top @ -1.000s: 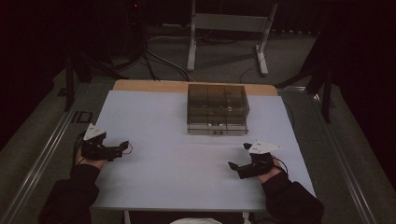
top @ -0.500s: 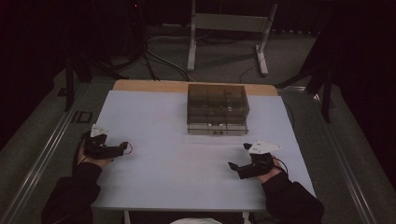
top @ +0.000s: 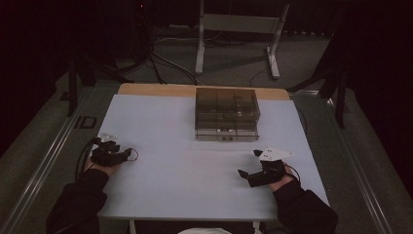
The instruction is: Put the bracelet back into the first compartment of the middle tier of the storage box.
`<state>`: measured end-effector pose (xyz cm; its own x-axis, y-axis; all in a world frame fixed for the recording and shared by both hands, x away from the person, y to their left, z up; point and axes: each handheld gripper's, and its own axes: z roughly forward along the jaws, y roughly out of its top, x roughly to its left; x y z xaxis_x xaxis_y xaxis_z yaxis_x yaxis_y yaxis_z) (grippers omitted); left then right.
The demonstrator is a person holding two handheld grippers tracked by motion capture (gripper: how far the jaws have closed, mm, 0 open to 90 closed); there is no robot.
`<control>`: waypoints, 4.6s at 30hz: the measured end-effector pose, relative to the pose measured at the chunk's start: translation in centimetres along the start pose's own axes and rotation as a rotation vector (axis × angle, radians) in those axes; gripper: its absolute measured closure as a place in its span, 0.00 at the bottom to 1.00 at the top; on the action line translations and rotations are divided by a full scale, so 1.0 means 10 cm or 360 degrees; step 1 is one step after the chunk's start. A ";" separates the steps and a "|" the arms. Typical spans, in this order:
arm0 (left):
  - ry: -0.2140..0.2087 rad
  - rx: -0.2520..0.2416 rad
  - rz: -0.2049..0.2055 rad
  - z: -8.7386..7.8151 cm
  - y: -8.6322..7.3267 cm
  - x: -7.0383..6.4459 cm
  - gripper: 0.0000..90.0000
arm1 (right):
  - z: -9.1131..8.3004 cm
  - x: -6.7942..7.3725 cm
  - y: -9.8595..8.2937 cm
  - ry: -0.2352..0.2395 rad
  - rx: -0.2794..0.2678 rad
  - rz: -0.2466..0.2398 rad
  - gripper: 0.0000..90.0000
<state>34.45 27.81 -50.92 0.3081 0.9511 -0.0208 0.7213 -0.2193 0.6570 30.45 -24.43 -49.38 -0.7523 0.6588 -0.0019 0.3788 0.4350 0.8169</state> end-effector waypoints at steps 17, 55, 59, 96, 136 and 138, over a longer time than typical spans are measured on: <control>-0.0026 0.0048 -0.0016 0.05 -0.01 0.04 0.91 | 0.00 0.00 0.00 -0.0002 0.0004 -0.0005 0.04; -0.0170 -0.0056 0.0109 -0.18 0.18 -0.10 1.00 | 0.01 0.01 0.00 0.0007 0.0006 -0.0003 0.04; -0.0189 -0.0051 0.0128 -0.19 0.21 -0.15 1.00 | 0.01 0.01 0.00 0.0007 0.0005 -0.0003 0.04; -0.0425 -0.0089 0.0273 -0.19 0.49 -0.57 1.00 | 0.00 0.01 0.00 0.0015 0.0002 -0.0002 0.04; -0.0704 -0.0175 0.0465 -0.04 1.02 -1.20 1.00 | -0.01 0.02 0.00 0.0022 -0.0008 -0.0006 0.04; -0.0718 -0.0177 0.0467 -0.03 1.05 -1.22 1.00 | -0.01 0.02 0.00 0.0024 -0.0007 -0.0012 0.04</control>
<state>38.06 13.92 -43.57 0.7396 0.6605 -0.1296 0.5027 -0.4141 0.7588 30.27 -24.33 -49.31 -0.7632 0.6461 0.0005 0.3708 0.4374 0.8193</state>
